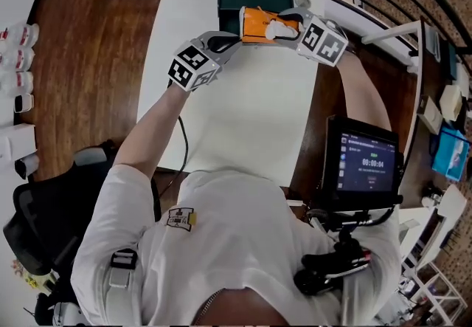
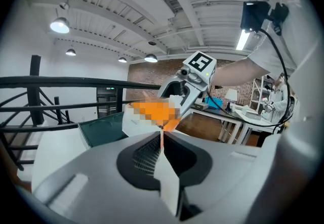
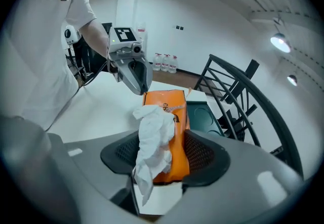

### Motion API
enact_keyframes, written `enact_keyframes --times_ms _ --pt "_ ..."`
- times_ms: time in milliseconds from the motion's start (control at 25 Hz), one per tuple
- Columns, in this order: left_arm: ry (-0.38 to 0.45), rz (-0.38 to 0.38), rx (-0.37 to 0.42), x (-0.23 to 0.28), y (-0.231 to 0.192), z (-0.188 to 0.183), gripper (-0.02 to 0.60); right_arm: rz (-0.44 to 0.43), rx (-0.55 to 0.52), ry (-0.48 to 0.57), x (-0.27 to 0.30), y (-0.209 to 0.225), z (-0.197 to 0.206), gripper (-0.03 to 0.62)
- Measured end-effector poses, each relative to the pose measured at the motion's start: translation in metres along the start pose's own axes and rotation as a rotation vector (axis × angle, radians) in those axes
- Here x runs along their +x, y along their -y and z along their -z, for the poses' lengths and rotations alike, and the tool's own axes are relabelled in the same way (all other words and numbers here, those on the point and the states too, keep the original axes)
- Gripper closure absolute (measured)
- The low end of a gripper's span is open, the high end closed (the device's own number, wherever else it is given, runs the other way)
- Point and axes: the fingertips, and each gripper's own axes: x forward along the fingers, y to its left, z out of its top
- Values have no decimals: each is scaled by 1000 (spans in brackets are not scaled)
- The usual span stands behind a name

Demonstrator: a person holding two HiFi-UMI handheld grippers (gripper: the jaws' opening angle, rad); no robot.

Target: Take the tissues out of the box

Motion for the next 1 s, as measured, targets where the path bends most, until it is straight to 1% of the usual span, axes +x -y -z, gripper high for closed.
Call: enact_keyframes --times_ms 80,200,280,360,560,720,880,1000 --pt "4 3 38 -10 14 -8 571 46 -20 26 -21 -16 -9 353" --pt "-10 31 95 -25 54 -8 571 95 -34 41 -45 -56 -9 355" --pt "-28 46 125 -33 87 1 571 101 -32 45 -56 -88 -3 355" --pt "-49 58 133 -40 120 16 571 93 -18 42 -61 -125 9 356" --pt "-127 78 84 -52 190 77 571 64 72 30 -48 -216 41 356" --pt "-200 65 52 -59 227 127 571 35 94 25 -26 -273 55 356" --pt "-263 33 10 -60 239 167 571 8 75 16 -1 -302 70 345" --pt "-281 10 -9 -58 242 181 571 -6 50 17 9 -311 74 339"
